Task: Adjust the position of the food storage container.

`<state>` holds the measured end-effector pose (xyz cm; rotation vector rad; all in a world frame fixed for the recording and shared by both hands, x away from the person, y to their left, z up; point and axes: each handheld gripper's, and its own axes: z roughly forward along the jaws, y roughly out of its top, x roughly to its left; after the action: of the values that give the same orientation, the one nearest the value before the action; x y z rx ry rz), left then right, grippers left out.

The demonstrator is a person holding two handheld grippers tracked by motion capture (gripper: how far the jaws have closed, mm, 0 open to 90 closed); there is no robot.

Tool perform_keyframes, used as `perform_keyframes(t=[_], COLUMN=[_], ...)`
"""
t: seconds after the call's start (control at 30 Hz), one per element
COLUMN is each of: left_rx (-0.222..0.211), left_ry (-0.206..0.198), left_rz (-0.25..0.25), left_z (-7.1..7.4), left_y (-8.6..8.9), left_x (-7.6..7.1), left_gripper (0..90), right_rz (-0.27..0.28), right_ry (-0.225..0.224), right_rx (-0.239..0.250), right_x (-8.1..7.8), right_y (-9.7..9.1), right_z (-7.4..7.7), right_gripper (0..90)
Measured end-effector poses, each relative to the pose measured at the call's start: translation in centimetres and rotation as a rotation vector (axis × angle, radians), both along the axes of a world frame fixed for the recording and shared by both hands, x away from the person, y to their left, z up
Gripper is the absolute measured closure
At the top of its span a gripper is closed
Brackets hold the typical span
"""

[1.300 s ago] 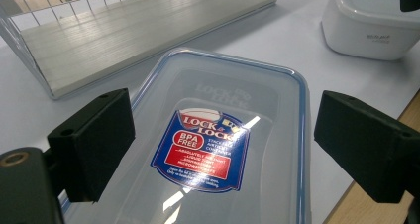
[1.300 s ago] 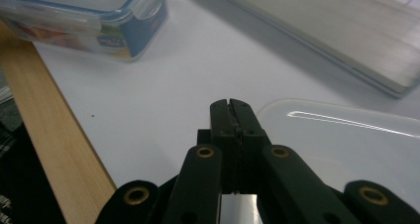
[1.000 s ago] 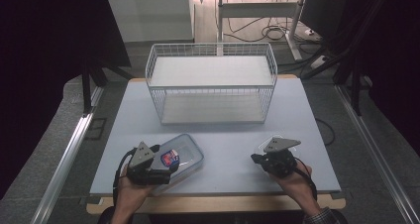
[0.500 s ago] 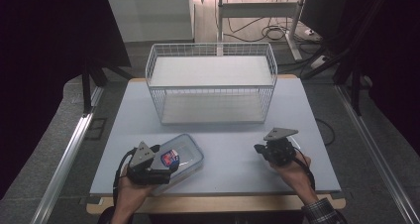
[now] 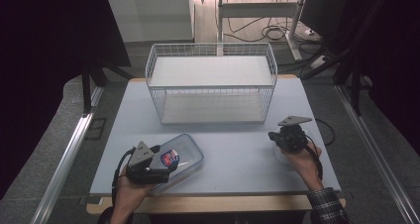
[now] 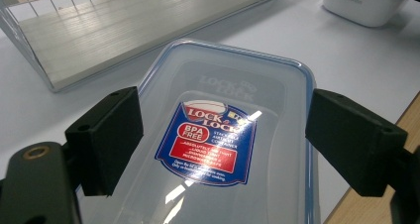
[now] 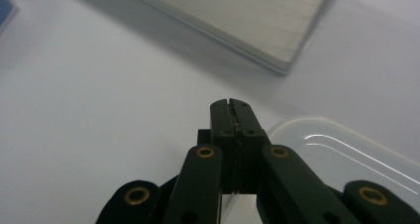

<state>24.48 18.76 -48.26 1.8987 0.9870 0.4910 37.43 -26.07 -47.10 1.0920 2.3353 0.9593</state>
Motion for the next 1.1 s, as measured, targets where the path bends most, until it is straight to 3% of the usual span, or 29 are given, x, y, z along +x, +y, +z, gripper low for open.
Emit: perform_keyframes(t=[0.27, 0.4, 0.57, 0.6, 0.63, 0.7, 0.77, 0.83, 0.9, 0.97, 1.1], left_rx=[0.003, 0.003, 0.015, 0.002, 0.002, -0.031, -0.011, 0.010, 0.005, 0.008, 0.011], left_ry=[0.010, 0.020, 0.025, 0.032, 0.032, 0.040, 0.034, 0.038, 0.045, 0.077, 0.117], left_rz=[0.002, 0.006, 0.026, 0.060, 0.060, 0.126, 0.170, 0.220, 0.230, 0.270, 0.302], left_z=[0.1, 0.1, 0.6, 0.9, 0.9, 1.0, 1.0, 0.8, 0.7, -0.2, -1.1], left_y=[0.1, 0.3, 1.1, 2.0, 2.0, 3.8, 4.7, 5.8, 6.1, 7.2, 8.0], left_x=[0.0, 0.0, -0.5, -0.8, -0.8, -1.4, -1.9, -2.5, -2.7, -3.4, -3.9], left_gripper=[17.3, 20.1, 50.0, 58.9, 64.3, 73.2, 81.5, 85.9, 88.6, 89.7, 89.8], right_rz=[-0.077, -0.083, -0.045, -0.031, -0.031, -0.008, 0.009, 0.023, 0.036, 0.047, 0.066], right_ry=[-0.005, -0.005, -0.017, -0.020, -0.020, -0.026, -0.030, -0.037, -0.041, -0.039, -0.037], right_rx=[0.023, 0.024, 0.035, 0.041, 0.041, 0.037, 0.039, 0.041, 0.040, 0.045, 0.044], right_x=[0.3, 0.2, -0.3, -0.6, -0.6, -1.0, -1.2, -1.4, -1.6, -1.8, -2.1], right_y=[-2.6, -2.8, -2.1, -1.8, -1.8, -1.3, -0.9, -0.6, -0.2, 0.1, 0.6], right_z=[0.3, 0.4, 0.6, 0.6, 0.6, 0.7, 0.7, 0.8, 0.7, 0.7, 0.7], right_gripper=[89.6, 89.4, 88.8, 88.3, 88.3, 88.2, 88.5, 89.1, 89.4, 89.4, 89.4])
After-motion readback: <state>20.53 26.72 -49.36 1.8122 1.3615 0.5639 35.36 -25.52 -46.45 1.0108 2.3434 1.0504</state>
